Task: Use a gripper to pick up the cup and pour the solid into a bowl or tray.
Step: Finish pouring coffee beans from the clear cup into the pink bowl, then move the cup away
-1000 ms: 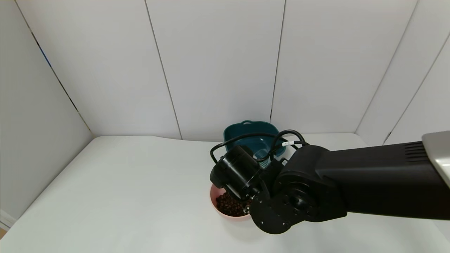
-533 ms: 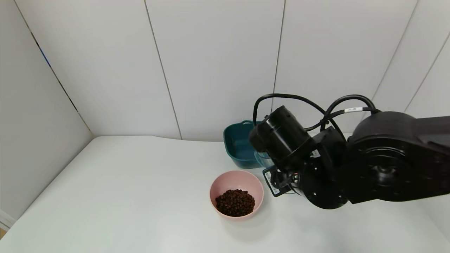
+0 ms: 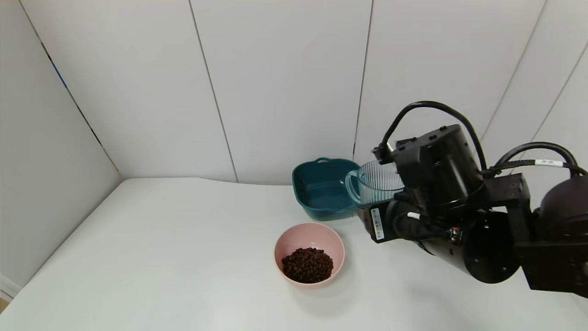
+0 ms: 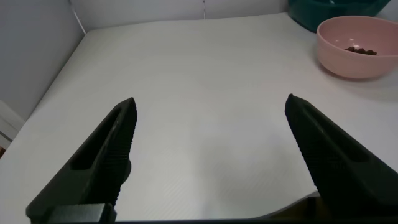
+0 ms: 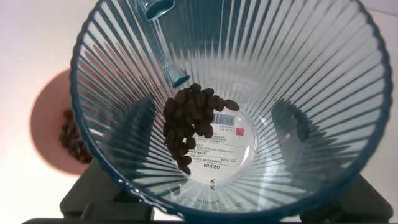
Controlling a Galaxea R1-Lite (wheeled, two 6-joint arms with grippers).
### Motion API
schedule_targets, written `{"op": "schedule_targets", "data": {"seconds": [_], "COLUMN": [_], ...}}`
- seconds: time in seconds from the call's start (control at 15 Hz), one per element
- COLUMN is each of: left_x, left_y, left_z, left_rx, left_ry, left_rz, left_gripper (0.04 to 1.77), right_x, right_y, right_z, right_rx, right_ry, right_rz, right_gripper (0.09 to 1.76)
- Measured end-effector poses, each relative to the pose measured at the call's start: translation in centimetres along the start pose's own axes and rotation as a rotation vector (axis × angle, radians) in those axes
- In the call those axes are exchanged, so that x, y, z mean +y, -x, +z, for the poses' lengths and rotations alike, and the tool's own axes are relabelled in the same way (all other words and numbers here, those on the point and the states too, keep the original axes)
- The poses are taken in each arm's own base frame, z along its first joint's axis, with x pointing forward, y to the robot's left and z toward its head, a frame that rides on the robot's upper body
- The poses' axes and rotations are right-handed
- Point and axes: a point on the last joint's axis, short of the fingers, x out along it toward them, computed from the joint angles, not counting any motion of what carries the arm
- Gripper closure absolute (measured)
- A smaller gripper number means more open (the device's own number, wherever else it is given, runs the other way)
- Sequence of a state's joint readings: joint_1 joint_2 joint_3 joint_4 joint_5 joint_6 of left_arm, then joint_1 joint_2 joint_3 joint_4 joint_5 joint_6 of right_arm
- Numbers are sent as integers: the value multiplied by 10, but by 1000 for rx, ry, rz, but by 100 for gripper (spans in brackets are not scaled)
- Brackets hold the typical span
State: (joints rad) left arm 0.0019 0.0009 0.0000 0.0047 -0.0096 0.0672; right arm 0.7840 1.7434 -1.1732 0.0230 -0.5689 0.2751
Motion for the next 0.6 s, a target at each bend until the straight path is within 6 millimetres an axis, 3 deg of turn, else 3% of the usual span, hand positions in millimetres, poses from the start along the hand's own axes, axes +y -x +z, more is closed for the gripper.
{"op": "schedule_targets", "data": {"seconds": [0.2,0.6], "left_x": [0,0], "left_y": [0,0], "left_z": [0,0], "left_rx": [0,0], "left_ry": [0,0], "left_rz": [1,0], "left_gripper": [9,9], "right_x": [-14,-30], "right_y": [-5,-34], "right_z": [-11,-43], "right_rx": [-60,-146], "right_ry": [-58,-135], "right_rz": [-14,-52], "right_gripper": [53,53]}}
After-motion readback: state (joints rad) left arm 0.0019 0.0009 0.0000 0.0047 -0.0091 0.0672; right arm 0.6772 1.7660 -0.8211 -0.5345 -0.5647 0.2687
